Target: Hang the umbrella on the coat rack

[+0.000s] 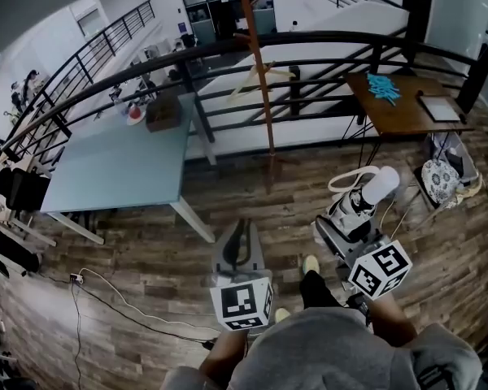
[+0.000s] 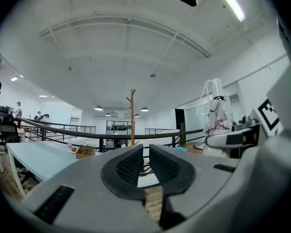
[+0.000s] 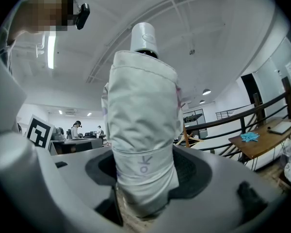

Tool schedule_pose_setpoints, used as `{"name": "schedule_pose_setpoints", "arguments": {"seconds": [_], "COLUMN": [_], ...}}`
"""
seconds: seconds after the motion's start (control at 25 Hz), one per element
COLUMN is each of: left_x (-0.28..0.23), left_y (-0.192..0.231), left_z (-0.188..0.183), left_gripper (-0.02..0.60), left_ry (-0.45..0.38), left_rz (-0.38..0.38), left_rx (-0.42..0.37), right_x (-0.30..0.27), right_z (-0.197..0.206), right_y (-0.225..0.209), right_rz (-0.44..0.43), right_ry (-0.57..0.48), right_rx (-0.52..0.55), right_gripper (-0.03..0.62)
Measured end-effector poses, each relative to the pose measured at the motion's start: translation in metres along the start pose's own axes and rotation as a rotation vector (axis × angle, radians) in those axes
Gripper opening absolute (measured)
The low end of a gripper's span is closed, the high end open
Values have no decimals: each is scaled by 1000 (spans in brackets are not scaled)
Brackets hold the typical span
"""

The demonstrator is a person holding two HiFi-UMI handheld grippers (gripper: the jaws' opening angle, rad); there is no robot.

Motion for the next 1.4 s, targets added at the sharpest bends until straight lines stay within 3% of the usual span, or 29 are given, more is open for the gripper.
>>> {"name": "schedule_pose_setpoints", "arguments": {"seconds": [0.6, 1.4], "left_x": [-57, -237], "left_y": [-2, -11], "left_z": [13, 31], "left_gripper": [48, 48], "left_ry": [14, 74], "left_rz": [15, 56], "left_rx": [-14, -34], "right_x": [-47, -157], "right_z": [2, -7], "right_y": [-44, -171], "right_rz": [-10, -7], "right_ry": [2, 41], "right_rx": [31, 47], "right_gripper": [281, 281]}}
Point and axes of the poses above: the fingertips, and each gripper's own axes: x backward along the fingers, y to its left, z out of its underside, the point moved 7 cm from there along x, backward along the fingers, and after that the axes turned 7 degrees about -y, right-handed, at the moved point
